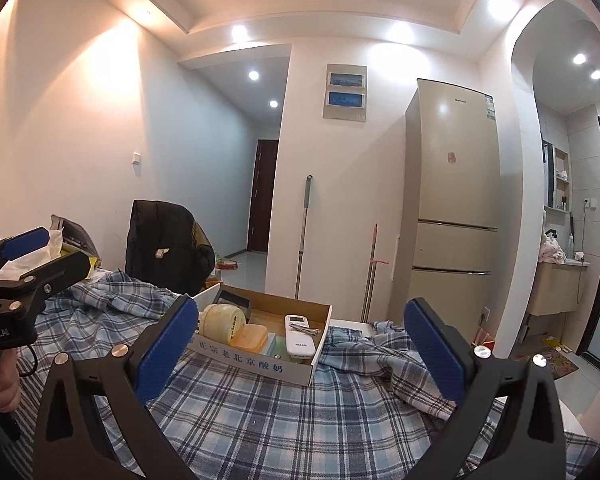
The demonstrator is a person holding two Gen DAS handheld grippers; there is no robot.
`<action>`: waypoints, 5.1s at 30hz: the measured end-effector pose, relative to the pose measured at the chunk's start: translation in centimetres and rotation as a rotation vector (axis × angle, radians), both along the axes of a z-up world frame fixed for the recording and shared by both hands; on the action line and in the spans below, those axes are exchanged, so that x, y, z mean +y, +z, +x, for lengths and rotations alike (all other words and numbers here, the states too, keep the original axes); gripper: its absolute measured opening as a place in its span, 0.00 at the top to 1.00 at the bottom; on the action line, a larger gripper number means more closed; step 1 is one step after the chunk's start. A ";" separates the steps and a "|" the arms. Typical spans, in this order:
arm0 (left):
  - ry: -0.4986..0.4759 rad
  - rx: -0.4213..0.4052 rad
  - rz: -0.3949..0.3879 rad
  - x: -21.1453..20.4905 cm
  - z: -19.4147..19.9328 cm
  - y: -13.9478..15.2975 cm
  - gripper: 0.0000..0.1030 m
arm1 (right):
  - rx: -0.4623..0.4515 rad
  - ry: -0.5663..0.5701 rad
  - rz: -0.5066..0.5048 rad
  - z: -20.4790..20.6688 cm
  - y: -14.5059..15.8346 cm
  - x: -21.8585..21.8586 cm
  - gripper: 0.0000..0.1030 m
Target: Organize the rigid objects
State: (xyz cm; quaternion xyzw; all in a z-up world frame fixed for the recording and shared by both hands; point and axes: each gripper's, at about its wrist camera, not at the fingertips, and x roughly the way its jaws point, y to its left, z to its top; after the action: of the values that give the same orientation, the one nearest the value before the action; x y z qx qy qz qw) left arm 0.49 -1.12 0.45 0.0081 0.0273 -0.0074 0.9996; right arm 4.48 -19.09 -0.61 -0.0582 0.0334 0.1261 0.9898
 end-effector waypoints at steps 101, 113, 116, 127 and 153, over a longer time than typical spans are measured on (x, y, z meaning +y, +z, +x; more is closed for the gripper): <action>0.039 -0.024 -0.045 0.6 -0.3 -0.4 0.00 | -0.006 -0.062 0.002 0.0 0.2 -0.6 0.00; 0.039 -0.023 -0.045 0.6 -0.3 -0.3 0.00 | -0.006 -0.062 0.002 0.0 0.2 -0.6 0.00; 0.039 -0.023 -0.044 0.6 -0.3 -0.3 0.00 | -0.006 -0.062 0.002 -0.1 0.2 -0.6 0.00; 0.039 -0.021 -0.043 0.6 -0.2 -0.3 0.00 | -0.006 -0.062 0.002 -0.1 0.2 -0.6 0.00; 0.039 -0.020 -0.043 0.6 -0.3 -0.2 0.00 | 0.003 -0.064 0.003 0.0 0.2 -0.7 0.00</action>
State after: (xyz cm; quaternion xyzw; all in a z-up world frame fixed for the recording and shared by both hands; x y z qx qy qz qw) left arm 0.20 -0.53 0.28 -0.0137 0.0172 0.0114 0.9997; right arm 4.53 -19.81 -0.41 -0.0556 0.0368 0.0947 0.9933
